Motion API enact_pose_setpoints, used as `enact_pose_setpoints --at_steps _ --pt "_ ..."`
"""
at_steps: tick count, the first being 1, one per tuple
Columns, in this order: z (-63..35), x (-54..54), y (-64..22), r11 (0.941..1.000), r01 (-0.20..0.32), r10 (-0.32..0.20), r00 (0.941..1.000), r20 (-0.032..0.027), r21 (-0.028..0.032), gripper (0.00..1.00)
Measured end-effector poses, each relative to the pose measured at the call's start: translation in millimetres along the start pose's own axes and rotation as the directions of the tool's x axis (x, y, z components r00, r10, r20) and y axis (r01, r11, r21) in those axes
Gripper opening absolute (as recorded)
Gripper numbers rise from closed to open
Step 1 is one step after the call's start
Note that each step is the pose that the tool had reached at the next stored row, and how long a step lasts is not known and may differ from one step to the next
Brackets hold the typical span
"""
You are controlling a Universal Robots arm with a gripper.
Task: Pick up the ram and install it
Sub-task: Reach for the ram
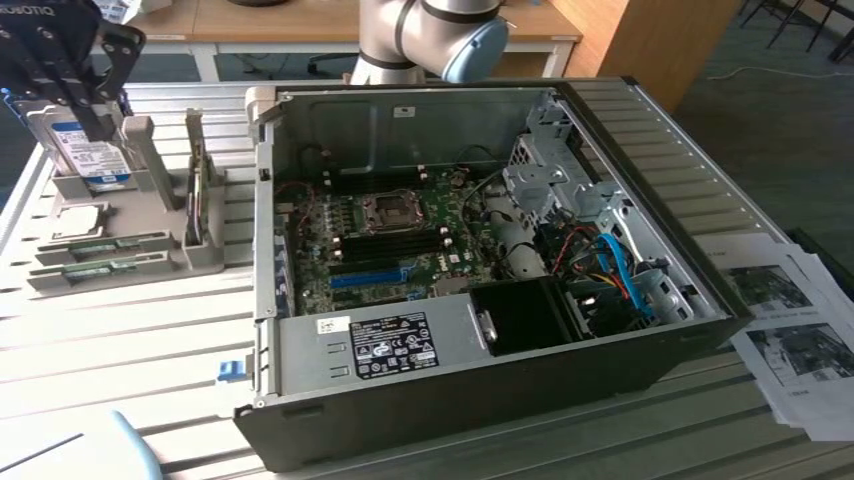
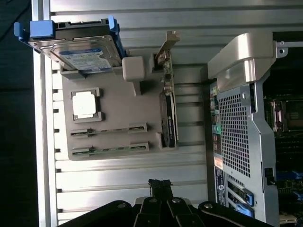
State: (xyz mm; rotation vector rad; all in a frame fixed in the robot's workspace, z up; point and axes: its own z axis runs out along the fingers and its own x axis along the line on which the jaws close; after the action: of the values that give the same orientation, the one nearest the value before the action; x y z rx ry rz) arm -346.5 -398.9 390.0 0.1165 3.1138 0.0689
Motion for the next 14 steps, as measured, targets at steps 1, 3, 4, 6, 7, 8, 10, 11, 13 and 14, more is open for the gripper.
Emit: enact_pose_setpoints --at_steps 1,3,4,6,7,8,10,11,13,14 --pt "0.0 2.6 -0.2 1.0000 0.000 0.000 1.0000 0.0000 0.0000 0.09" --pt "-0.1 8.0 -0.6 1.0000 0.000 0.000 1.0000 0.0000 0.0000 0.09" --pt "0.0 10.6 -0.8 1.0000 0.000 0.000 1.0000 0.0000 0.0000 0.09" --pt "-0.1 15.5 -1.1 1.0000 0.000 0.000 1.0000 -0.0001 0.0000 0.09" --pt "-0.1 17.9 -1.3 1.0000 0.000 0.000 1.0000 -0.0001 0.0000 0.09" --pt "-0.2 20.5 -1.5 1.0000 0.000 0.000 1.0000 -0.0003 0.0000 0.09" --pt "-0.2 25.2 -1.9 1.0000 0.000 0.000 1.0000 -0.0002 0.0000 0.09" --pt "-0.2 27.5 -2.0 1.0000 0.000 0.000 1.0000 -0.0003 0.0000 0.09" --pt "-0.2 32.1 -2.4 1.0000 0.000 0.000 1.0000 -0.0004 0.0000 0.09" --pt "-0.2 34.3 -2.5 1.0000 0.000 0.000 1.0000 -0.0005 0.0001 0.09"
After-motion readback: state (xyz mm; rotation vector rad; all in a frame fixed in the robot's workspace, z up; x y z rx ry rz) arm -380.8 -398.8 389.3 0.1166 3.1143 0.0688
